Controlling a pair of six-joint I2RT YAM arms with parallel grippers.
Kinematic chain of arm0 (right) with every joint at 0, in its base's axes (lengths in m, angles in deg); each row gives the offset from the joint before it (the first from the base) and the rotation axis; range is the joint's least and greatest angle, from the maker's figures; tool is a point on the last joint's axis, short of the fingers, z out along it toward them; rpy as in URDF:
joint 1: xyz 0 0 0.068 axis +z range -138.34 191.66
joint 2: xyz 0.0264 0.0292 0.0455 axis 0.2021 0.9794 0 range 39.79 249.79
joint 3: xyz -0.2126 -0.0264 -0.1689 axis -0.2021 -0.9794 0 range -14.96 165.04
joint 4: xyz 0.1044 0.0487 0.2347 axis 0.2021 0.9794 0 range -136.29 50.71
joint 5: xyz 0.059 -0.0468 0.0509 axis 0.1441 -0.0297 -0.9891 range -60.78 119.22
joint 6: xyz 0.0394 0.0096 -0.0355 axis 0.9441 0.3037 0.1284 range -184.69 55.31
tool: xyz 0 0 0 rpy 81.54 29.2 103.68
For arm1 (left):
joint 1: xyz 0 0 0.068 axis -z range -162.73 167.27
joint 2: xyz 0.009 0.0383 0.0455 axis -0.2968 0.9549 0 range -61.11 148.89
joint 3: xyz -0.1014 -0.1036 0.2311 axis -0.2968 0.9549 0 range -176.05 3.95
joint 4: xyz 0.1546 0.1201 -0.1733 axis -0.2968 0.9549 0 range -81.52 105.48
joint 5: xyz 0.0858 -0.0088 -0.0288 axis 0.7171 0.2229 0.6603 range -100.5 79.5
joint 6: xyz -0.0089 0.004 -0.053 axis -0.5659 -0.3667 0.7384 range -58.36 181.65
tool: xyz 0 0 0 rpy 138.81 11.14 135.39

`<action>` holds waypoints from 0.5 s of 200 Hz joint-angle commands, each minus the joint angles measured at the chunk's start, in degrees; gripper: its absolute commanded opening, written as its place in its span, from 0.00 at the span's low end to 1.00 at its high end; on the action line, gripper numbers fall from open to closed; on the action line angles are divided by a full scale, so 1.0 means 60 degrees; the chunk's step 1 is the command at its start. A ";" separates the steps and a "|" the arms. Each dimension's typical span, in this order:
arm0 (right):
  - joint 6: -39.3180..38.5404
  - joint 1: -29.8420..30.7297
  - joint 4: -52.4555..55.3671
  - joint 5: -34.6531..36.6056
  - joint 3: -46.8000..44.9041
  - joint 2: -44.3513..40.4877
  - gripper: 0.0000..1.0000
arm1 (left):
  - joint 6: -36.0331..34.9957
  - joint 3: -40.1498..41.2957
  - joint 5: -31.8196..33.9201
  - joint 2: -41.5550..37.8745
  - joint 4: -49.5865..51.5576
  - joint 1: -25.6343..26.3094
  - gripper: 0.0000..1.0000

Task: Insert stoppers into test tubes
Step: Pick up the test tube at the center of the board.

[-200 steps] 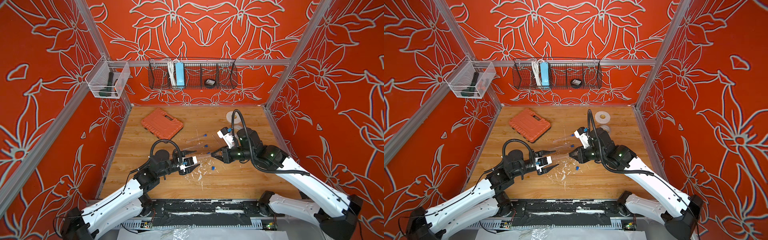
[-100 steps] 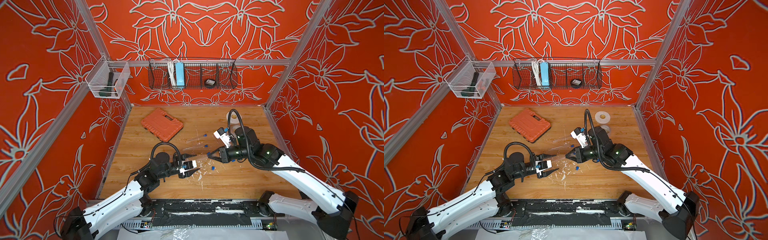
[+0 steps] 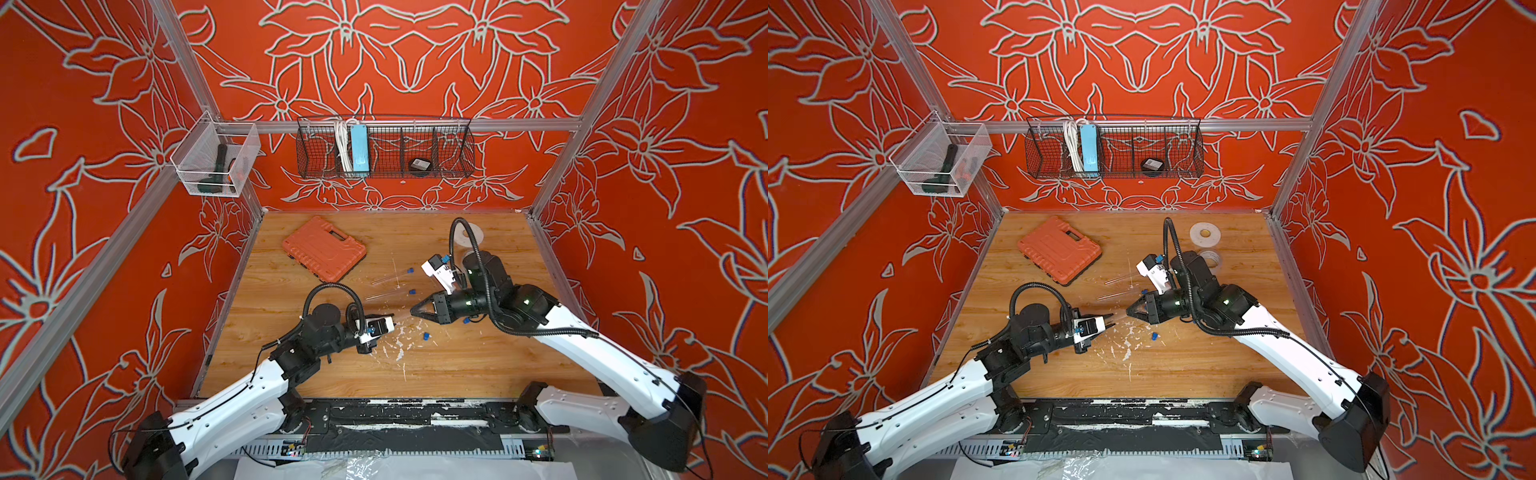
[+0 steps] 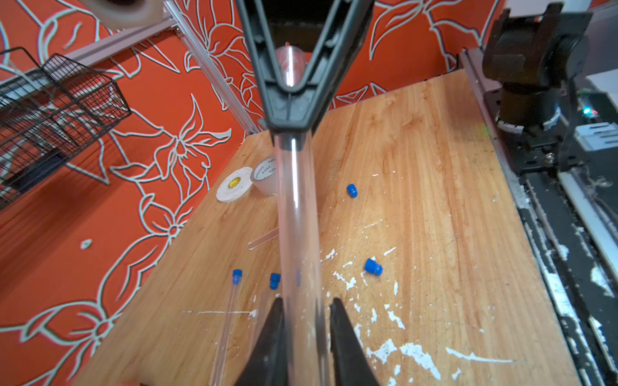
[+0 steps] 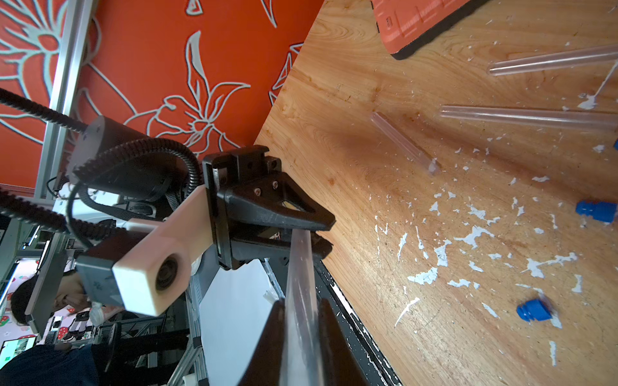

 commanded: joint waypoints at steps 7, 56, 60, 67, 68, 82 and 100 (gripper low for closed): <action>0.0072 0.0091 -0.0330 0.0161 -0.0018 0.0136 0.10 | -0.0004 -0.0218 -0.0157 -0.0054 -0.0129 0.0056 0.05; 0.0040 0.0074 -0.0375 0.0282 -0.0074 -0.0022 0.36 | 0.0044 -0.0198 -0.0158 0.0058 -0.0217 0.0056 0.00; 0.0043 0.0063 -0.0350 0.0299 -0.0070 -0.0050 0.40 | 0.0057 -0.0228 -0.0148 0.0088 -0.0203 0.0056 0.00; 0.0007 0.0043 -0.0312 0.0323 -0.0050 -0.0108 0.46 | 0.0065 -0.0253 -0.0117 0.0132 -0.0189 0.0048 0.00; 0.0005 0.0045 -0.0301 0.0327 -0.0041 -0.0123 0.47 | 0.0069 -0.0255 -0.0123 0.0142 -0.0181 0.0045 0.00; -0.0073 -0.0035 -0.0117 0.0423 0.0050 -0.0225 0.59 | 0.0101 -0.0289 -0.0047 0.0180 -0.0158 0.0041 0.00; -0.0306 -0.0268 0.0199 0.0538 0.0211 -0.0400 0.64 | 0.0156 -0.0272 0.0219 0.0155 -0.0171 0.0041 0.00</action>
